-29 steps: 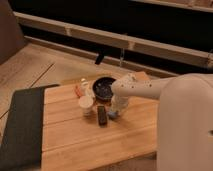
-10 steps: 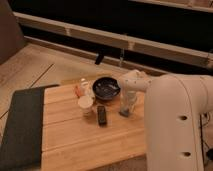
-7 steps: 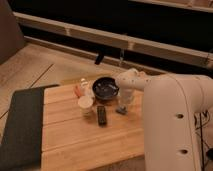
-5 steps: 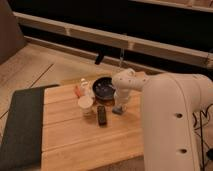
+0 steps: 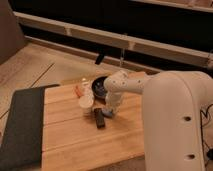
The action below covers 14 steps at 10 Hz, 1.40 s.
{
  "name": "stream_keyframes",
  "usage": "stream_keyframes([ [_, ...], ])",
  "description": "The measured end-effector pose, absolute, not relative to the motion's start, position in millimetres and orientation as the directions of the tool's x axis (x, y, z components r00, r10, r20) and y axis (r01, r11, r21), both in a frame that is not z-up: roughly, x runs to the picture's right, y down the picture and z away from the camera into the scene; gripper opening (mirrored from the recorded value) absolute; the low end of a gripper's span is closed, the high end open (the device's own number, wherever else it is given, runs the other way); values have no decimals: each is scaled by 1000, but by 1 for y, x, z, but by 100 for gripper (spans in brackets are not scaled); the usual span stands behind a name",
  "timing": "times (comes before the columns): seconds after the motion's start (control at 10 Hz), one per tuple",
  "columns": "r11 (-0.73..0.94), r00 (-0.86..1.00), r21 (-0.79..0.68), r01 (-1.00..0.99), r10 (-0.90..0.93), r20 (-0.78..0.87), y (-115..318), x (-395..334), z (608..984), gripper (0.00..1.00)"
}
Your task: Wipe the white sponge on the table
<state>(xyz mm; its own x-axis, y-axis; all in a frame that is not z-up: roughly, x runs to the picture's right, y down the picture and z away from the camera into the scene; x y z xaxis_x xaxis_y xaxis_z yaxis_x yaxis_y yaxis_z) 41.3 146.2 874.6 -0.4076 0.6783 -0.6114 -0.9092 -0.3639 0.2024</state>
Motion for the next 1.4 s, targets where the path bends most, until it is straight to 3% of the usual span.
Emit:
stream_keyframes([
  [0.7,-418,-537,340,-843,607,-585,179,106,855,0],
  [1.4,-362,-497,342,-867,655,-569,135,144,904,0],
])
